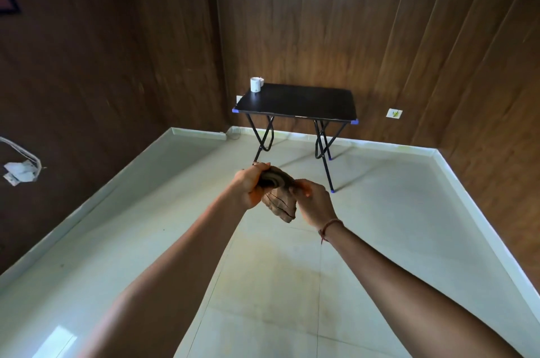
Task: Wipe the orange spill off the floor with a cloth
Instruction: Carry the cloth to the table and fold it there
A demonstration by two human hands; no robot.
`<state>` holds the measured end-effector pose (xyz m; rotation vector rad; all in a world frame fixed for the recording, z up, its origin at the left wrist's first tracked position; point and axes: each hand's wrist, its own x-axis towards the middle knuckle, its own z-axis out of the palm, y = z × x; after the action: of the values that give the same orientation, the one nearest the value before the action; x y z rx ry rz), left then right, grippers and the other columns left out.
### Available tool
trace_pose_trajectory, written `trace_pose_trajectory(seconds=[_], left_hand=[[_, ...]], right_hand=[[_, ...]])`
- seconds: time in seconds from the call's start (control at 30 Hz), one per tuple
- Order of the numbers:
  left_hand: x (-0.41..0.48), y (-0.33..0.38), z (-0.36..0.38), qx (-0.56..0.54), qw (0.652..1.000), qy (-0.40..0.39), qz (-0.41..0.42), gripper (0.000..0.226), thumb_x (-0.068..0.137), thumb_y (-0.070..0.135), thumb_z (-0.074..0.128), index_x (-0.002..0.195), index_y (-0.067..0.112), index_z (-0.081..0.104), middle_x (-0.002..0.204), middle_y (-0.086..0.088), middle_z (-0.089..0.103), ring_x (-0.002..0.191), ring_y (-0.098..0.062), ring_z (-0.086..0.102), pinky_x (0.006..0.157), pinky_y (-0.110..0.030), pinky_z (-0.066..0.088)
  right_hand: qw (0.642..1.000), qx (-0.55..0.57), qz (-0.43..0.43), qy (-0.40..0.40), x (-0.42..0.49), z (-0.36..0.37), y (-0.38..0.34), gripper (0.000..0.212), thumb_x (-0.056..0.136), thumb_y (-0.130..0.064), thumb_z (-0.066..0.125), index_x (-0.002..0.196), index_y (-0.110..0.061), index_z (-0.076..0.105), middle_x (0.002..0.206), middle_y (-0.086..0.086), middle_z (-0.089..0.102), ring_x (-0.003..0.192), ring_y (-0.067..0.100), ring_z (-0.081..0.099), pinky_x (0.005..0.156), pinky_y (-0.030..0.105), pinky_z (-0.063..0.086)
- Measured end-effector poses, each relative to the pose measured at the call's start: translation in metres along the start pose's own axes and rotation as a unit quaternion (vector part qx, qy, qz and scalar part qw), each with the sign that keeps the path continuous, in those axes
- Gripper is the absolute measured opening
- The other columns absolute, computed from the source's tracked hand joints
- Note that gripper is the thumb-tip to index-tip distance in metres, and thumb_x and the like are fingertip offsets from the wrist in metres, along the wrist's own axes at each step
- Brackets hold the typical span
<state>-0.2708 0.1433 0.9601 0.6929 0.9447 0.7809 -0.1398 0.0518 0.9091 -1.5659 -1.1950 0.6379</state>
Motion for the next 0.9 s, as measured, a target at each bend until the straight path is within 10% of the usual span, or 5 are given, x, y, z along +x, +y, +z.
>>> trace_pose_trajectory(seconds=[0.17, 0.27, 0.4, 0.73, 0.9], left_hand=[[0.0, 0.019, -0.003, -0.143, 0.988, -0.006, 0.061, 0.054, 0.089, 0.044, 0.062, 0.122, 0.003, 0.05, 0.103, -0.015, 0.064, 0.092, -0.027, 0.066, 0.072, -0.037, 0.058], [-0.002, -0.002, -0.014, -0.034, 0.998, 0.042, 0.019, 0.058, 0.092, 0.056, 0.048, 0.126, 0.009, 0.05, 0.119, -0.013, 0.064, 0.101, -0.027, 0.063, 0.088, -0.039, 0.049], [-0.013, -0.035, -0.018, 0.014, 0.987, -0.112, -0.114, 0.075, 0.081, 0.079, 0.039, 0.11, 0.016, 0.07, 0.115, -0.014, 0.069, 0.101, -0.033, 0.067, 0.087, -0.05, 0.051], [0.021, 0.029, -0.02, 0.141, 0.984, -0.096, 0.044, 0.048, 0.077, 0.024, 0.077, 0.12, 0.007, 0.062, 0.125, -0.015, 0.062, 0.111, -0.026, 0.06, 0.094, -0.042, 0.051], [0.021, 0.025, -0.02, 0.263, 0.953, -0.126, -0.079, 0.06, 0.081, 0.054, 0.066, 0.119, 0.008, 0.06, 0.12, -0.011, 0.065, 0.111, -0.026, 0.061, 0.098, -0.04, 0.047]], right_hand=[[0.99, 0.124, 0.07, -0.013, 0.028, -0.012, -0.04, 0.017, 0.094, -0.015, 0.055, 0.084, -0.015, 0.068, 0.088, 0.008, 0.069, 0.088, 0.024, 0.064, 0.075, 0.033, 0.055], [0.975, 0.178, 0.135, -0.012, 0.036, -0.008, -0.055, 0.02, 0.094, -0.021, 0.052, 0.08, -0.016, 0.066, 0.089, 0.01, 0.067, 0.088, 0.025, 0.062, 0.074, 0.033, 0.049], [0.953, 0.201, 0.225, 0.01, 0.033, -0.004, -0.055, 0.017, 0.092, -0.026, 0.054, 0.088, -0.014, 0.066, 0.099, 0.015, 0.068, 0.094, 0.029, 0.063, 0.089, 0.043, 0.052], [0.909, 0.301, 0.278, 0.072, 0.046, -0.022, -0.054, 0.015, 0.093, -0.018, 0.051, 0.092, -0.01, 0.063, 0.095, 0.011, 0.068, 0.094, 0.027, 0.063, 0.083, 0.04, 0.052], [0.931, 0.261, 0.253, 0.021, 0.053, -0.016, -0.06, 0.018, 0.089, -0.024, 0.063, 0.101, -0.011, 0.066, 0.105, 0.011, 0.068, 0.102, 0.024, 0.061, 0.098, 0.042, 0.047]])
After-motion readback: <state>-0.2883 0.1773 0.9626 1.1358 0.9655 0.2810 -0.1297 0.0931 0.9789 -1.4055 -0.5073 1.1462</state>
